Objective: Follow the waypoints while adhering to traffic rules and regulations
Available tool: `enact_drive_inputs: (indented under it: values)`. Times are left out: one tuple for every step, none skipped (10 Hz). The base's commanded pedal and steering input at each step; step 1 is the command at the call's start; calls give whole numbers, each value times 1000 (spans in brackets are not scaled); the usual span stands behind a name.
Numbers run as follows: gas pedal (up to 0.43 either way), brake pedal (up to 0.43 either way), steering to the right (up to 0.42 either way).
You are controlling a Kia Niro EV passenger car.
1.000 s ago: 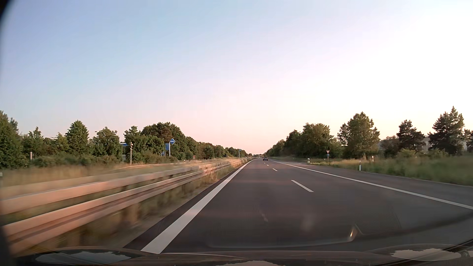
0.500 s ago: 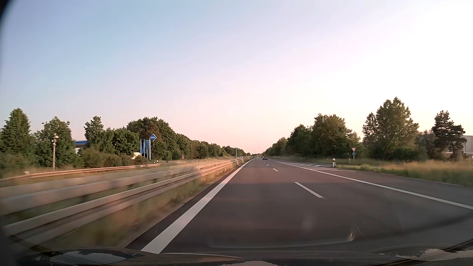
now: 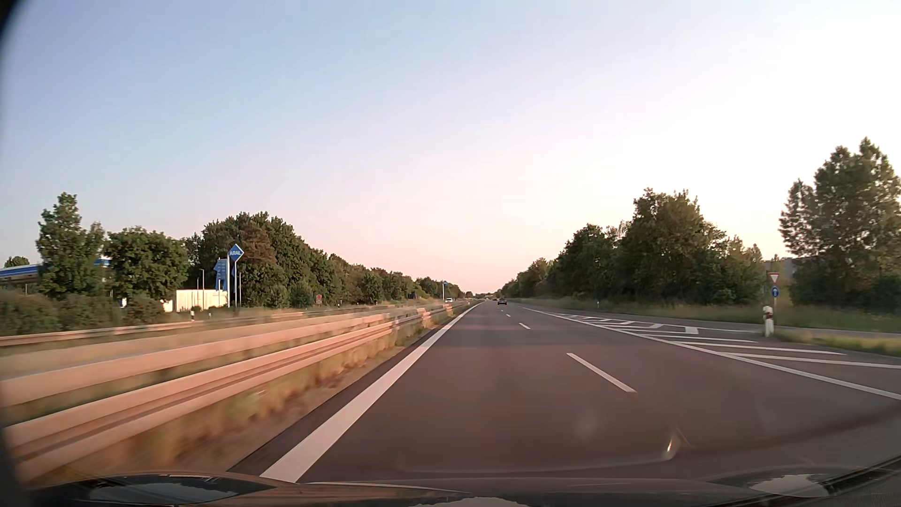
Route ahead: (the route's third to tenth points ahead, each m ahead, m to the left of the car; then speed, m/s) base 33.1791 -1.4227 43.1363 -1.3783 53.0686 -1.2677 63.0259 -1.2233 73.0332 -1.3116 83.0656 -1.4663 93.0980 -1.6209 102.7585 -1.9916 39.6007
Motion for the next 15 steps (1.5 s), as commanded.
enact_drive_inputs:
  values:
    - [488,18,3]
    - [488,12,3]
    - [488,18,3]
    - [488,18,3]
    - [488,12,3]
    - [488,18,3]
    - [488,12,3]
    - [488,12,3]
    - [488,12,3]
    - [488,18,3]
    - [488,18,3]
    - [488,18,3]
    - [488,18,3]
    - [488,18,3]
    - [488,12,4]
